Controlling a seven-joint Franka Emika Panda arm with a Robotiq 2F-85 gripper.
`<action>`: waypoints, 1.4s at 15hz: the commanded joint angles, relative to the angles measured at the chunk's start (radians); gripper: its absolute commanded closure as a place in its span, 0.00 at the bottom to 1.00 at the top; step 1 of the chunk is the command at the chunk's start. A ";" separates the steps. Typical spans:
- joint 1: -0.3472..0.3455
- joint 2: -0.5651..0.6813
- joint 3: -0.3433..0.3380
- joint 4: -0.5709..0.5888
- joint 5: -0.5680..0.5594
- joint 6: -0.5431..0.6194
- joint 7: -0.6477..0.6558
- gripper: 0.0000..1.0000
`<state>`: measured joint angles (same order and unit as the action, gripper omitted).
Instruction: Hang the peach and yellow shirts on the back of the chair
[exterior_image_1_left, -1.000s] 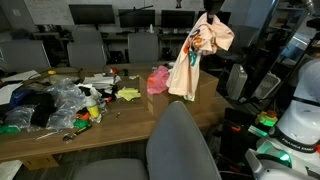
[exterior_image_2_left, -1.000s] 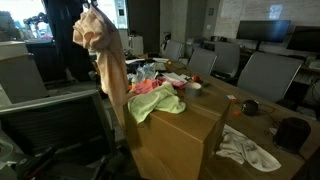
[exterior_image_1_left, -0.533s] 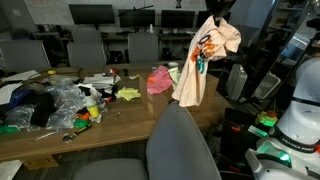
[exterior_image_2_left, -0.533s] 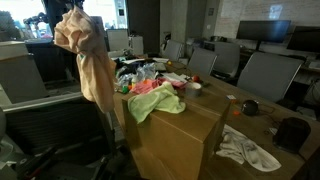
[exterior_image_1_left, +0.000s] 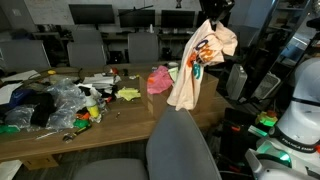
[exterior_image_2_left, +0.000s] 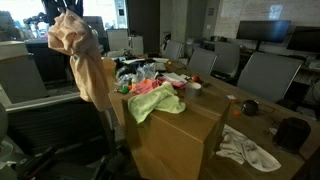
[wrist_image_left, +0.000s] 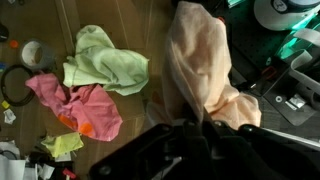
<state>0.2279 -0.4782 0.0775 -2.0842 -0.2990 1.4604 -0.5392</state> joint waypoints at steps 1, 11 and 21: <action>0.024 0.007 0.009 0.001 -0.015 0.055 -0.030 0.99; 0.060 0.061 0.097 -0.022 -0.044 0.117 -0.009 0.99; 0.130 0.019 0.185 -0.121 -0.059 0.196 0.034 0.99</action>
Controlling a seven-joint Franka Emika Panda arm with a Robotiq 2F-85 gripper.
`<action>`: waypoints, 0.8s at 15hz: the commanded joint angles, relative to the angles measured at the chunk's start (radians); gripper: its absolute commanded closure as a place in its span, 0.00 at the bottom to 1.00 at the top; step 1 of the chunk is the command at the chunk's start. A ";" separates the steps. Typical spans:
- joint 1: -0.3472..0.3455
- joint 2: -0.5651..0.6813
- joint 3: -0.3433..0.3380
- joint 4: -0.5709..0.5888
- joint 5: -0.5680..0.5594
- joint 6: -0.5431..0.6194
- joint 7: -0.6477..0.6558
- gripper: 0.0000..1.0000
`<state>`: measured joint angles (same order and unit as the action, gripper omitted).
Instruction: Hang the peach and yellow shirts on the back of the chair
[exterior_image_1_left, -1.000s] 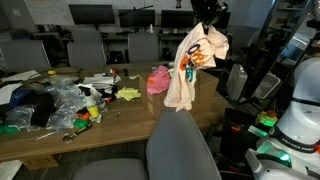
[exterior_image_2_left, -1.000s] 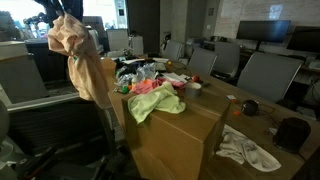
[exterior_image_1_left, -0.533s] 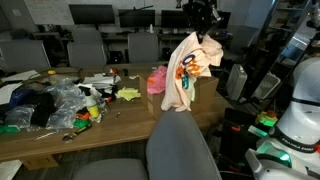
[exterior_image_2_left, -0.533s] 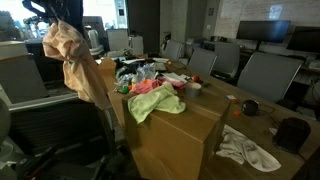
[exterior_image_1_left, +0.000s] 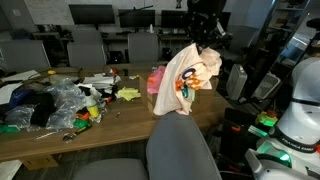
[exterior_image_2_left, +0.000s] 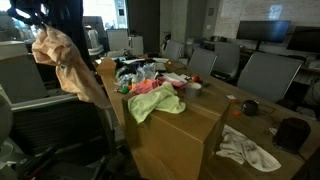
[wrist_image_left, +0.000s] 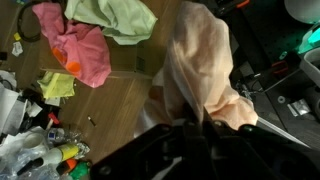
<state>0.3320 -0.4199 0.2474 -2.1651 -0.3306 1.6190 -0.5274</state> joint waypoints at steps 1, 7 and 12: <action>0.034 -0.046 0.021 -0.048 -0.024 0.041 0.025 0.99; 0.057 -0.077 0.012 -0.137 -0.015 0.052 0.027 0.99; 0.057 -0.062 -0.019 -0.187 0.017 0.053 0.010 0.99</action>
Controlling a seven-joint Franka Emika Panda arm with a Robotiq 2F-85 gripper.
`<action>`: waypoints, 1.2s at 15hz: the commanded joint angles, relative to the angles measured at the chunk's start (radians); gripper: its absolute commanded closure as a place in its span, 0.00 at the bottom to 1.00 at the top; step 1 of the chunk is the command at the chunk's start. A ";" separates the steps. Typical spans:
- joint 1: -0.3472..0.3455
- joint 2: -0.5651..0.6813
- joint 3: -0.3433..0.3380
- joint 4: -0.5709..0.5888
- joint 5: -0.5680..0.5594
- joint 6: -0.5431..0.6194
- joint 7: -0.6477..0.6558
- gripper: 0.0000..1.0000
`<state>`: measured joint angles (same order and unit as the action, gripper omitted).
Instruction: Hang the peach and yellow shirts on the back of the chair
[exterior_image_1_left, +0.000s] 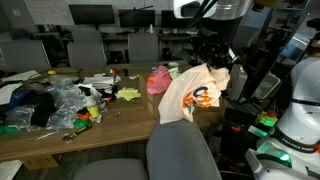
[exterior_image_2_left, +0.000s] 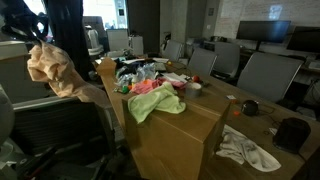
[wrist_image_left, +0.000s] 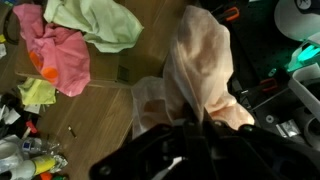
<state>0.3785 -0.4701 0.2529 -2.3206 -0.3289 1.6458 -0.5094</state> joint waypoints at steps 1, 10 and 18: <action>0.010 -0.002 -0.027 -0.039 0.020 0.028 -0.007 0.99; -0.014 0.081 -0.075 -0.067 0.056 0.087 -0.039 0.99; -0.051 0.180 -0.092 -0.052 0.066 0.168 -0.025 0.99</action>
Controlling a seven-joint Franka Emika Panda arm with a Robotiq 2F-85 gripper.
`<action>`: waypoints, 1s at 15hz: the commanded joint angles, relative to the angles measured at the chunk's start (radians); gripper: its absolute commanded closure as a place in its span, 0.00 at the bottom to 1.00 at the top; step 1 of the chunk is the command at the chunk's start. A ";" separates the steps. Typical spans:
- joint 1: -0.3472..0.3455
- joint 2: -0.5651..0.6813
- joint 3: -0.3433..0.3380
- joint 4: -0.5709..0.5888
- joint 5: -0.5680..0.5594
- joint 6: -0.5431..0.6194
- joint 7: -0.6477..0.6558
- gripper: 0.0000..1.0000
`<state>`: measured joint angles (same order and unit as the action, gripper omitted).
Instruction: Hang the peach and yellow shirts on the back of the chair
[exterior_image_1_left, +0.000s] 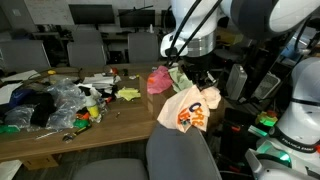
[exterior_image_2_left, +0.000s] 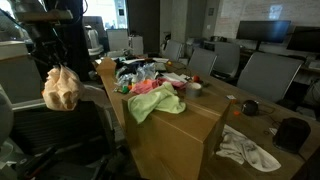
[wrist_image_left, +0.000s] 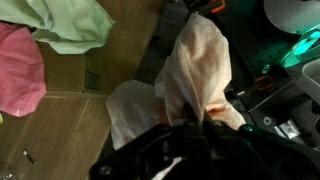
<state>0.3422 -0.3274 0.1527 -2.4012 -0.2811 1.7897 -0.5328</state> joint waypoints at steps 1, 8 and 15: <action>-0.016 0.044 0.010 0.028 0.019 0.033 0.001 0.99; -0.029 0.088 0.019 0.000 0.004 0.079 0.020 0.99; -0.063 0.133 0.023 -0.033 -0.025 0.123 0.053 0.99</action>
<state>0.2987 -0.2037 0.1615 -2.4201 -0.2815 1.8751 -0.5061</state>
